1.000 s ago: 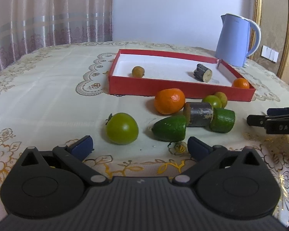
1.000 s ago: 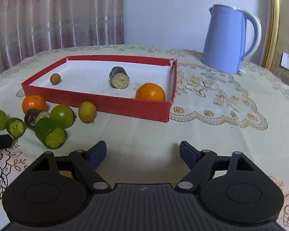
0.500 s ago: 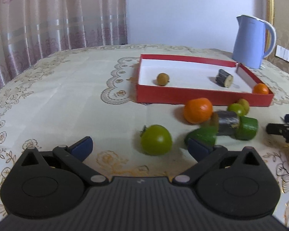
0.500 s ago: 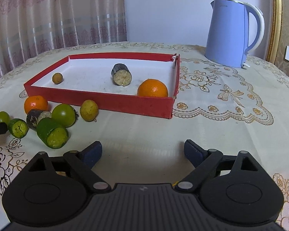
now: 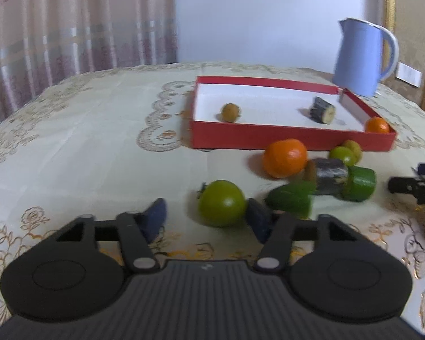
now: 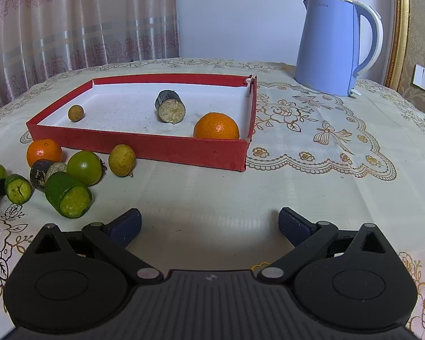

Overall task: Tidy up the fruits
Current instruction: 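Close the left gripper on the green tomato, then carry the green tomato into the tray and open the left gripper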

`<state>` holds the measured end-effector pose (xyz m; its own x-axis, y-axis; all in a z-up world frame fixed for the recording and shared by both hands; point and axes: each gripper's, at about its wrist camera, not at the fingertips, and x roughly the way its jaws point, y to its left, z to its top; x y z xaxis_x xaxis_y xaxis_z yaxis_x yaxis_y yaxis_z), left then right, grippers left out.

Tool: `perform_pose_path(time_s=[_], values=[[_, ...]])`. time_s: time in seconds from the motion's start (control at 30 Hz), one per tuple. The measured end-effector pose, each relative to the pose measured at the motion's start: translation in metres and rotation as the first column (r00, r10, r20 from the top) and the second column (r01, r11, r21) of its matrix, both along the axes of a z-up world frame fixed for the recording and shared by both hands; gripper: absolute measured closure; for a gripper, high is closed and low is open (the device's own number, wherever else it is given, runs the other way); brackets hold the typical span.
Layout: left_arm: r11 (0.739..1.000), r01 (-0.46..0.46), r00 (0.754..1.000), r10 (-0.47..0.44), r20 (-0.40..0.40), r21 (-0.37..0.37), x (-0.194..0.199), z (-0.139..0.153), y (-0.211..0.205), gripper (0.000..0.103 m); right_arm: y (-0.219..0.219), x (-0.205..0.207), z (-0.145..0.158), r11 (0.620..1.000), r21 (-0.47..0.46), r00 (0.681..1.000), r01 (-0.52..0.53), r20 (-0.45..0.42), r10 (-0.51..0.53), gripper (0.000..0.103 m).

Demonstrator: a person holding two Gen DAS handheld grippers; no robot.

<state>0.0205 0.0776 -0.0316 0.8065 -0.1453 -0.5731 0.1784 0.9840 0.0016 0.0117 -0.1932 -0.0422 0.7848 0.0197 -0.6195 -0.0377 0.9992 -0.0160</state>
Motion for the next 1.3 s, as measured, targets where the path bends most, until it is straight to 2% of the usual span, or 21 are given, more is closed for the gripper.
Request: perform_pose_path(time_s=[0.07, 0.17, 0.43, 0.83, 1.07, 1.3], values=[[1.000, 0.030, 1.000, -0.030, 0.005, 0.004, -0.003, 0.001, -0.005, 0.070, 0.000, 0.000, 0.000, 1.000, 0.000, 1.000, 0.000, 0.000, 0.000, 0.000], [0.999, 0.031, 0.999, -0.032, 0.017, 0.030, -0.005, 0.000, -0.011, 0.070, 0.000, 0.000, 0.000, 1.000, 0.000, 1.000, 0.000, 0.000, 0.000, 0.000], [1.000, 0.007, 1.000, -0.007, 0.027, 0.004, -0.005, 0.002, -0.005, 0.071, 0.000, 0.000, 0.000, 1.000, 0.001, 1.000, 0.000, 0.000, 0.000, 0.000], [0.999, 0.037, 0.996, -0.038, 0.077, 0.012, 0.005, 0.025, -0.016, 0.071, 0.000, 0.000, 0.000, 1.000, 0.001, 1.000, 0.000, -0.001, 0.000, 0.000], [0.997, 0.069, 0.992, -0.070, 0.107, 0.018, 0.029, 0.042, -0.032, 0.071, 0.000, 0.000, 0.001, 1.000, 0.002, 1.000, 0.000, -0.001, 0.000, 0.000], [0.996, 0.093, 0.991, -0.094, 0.098, 0.008, 0.072, 0.052, -0.051, 0.071, 0.001, 0.000, 0.000, 1.000, 0.002, 1.000, 0.000, -0.001, 0.000, 0.000]])
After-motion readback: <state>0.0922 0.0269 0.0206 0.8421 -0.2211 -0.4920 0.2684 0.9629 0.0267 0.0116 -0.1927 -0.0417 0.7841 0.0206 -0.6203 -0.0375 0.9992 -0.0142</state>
